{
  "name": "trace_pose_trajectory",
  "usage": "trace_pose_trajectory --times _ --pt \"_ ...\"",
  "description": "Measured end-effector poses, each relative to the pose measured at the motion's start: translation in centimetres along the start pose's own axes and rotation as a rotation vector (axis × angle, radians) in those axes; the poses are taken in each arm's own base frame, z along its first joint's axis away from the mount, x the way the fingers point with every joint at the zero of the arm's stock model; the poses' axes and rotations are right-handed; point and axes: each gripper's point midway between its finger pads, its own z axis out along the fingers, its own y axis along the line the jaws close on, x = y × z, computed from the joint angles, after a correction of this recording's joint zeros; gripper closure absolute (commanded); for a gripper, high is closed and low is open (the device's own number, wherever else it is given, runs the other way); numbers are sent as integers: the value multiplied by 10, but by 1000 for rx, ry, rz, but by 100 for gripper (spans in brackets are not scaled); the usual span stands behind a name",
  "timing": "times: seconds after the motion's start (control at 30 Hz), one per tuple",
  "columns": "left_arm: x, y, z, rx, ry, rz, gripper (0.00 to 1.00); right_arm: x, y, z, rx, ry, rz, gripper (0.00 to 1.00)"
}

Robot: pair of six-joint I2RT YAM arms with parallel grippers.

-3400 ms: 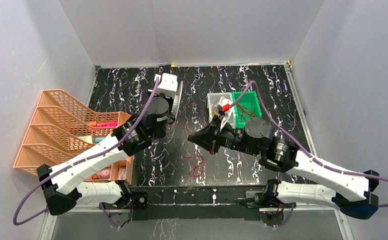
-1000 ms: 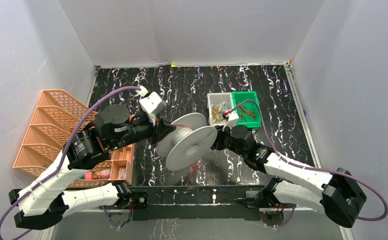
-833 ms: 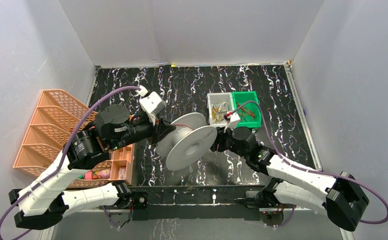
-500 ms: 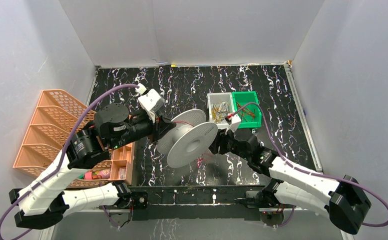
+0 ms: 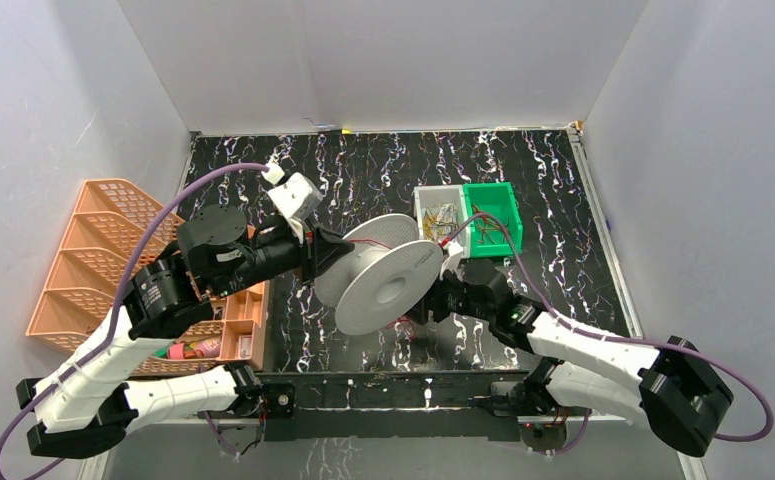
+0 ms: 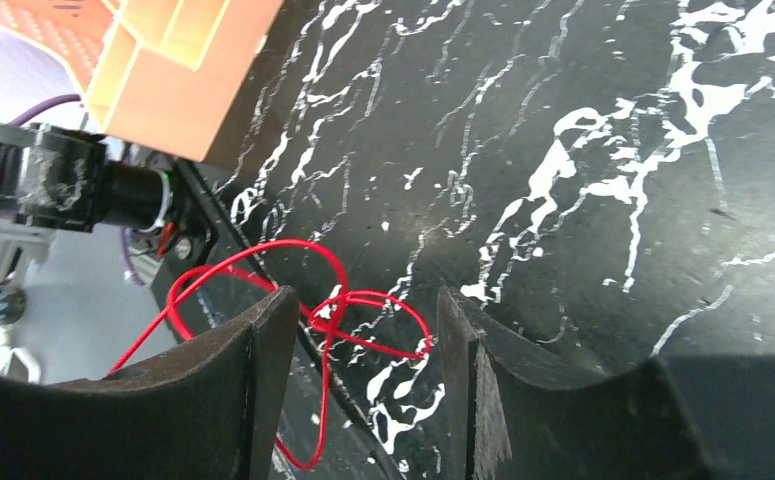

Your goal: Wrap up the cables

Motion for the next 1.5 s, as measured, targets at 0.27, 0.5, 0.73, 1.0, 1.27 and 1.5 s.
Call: trace_pose_trajectory --times 0.27,0.5,0.73,1.0,1.27,1.5 --pt "0 1 0 -8 -2 0 100 4 10 -2 -56 14 21 38" --pt "0 2 0 -9 0 0 100 -4 6 -9 -16 -23 4 37" --pt "0 1 0 -5 0 -6 100 -13 -14 -23 113 -75 -28 33" --pt "1 -1 3 6 8 -6 100 -29 -20 -43 173 -153 -93 29" --pt "0 -1 5 5 11 -6 100 -25 -10 -48 115 -128 -158 29" --pt "-2 -4 4 20 6 -8 100 -14 13 -43 -30 -63 -193 29"
